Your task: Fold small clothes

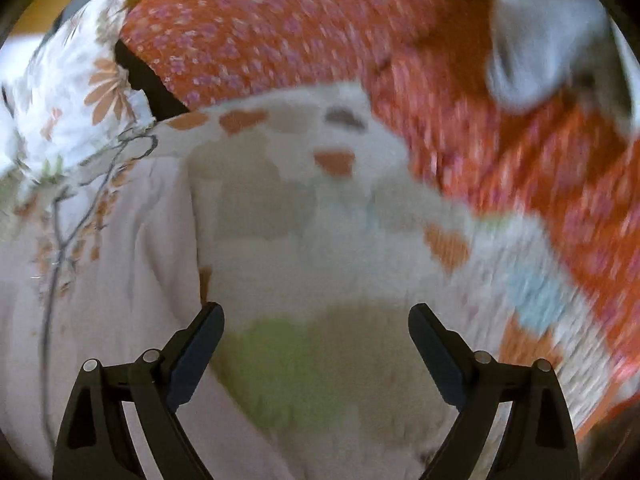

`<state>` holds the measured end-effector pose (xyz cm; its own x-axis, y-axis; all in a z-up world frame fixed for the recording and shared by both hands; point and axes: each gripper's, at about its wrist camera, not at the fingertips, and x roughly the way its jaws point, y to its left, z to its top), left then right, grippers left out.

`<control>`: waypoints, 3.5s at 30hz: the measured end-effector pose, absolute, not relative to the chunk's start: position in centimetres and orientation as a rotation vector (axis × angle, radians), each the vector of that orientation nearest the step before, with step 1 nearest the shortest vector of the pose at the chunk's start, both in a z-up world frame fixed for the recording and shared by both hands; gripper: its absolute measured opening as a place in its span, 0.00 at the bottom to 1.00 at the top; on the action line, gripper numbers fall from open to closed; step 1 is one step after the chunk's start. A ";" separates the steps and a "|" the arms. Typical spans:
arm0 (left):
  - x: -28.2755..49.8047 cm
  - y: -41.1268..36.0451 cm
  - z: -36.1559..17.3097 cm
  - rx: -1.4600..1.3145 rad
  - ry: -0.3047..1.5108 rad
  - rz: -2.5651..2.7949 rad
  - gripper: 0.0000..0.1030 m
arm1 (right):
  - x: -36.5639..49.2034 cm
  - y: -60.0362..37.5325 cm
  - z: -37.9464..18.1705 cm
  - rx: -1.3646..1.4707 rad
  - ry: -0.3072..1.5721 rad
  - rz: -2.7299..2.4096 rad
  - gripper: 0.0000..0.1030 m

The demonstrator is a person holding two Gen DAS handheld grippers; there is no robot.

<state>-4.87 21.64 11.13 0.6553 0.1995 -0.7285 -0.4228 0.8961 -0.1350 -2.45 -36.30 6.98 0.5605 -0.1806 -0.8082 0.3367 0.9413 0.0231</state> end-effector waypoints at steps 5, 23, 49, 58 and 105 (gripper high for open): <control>-3.6 18.0 10.7 -0.315 0.818 0.248 0.55 | -7.6 -35.8 4.9 0.289 0.978 -0.146 0.89; -0.8 12.2 10.2 -0.286 0.850 0.140 0.55 | -1.2 -35.2 9.1 -0.118 0.974 -0.302 0.05; 1.9 8.5 8.5 -0.297 0.952 0.042 0.60 | -6.5 -48.5 1.8 0.555 1.036 -0.416 0.81; 1.9 8.0 9.2 -0.285 0.911 0.063 0.60 | -2.4 -45.6 5.6 0.004 1.055 -0.501 0.10; -4.4 30.5 12.3 -0.633 0.761 0.398 0.64 | 10.5 -14.9 12.8 0.262 0.853 0.271 0.08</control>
<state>-4.44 30.48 12.28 0.6646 0.1080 -0.7393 -0.5460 0.7456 -0.3820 10.47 -14.86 12.83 0.6275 0.3375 -0.7017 -0.1296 0.9339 0.3332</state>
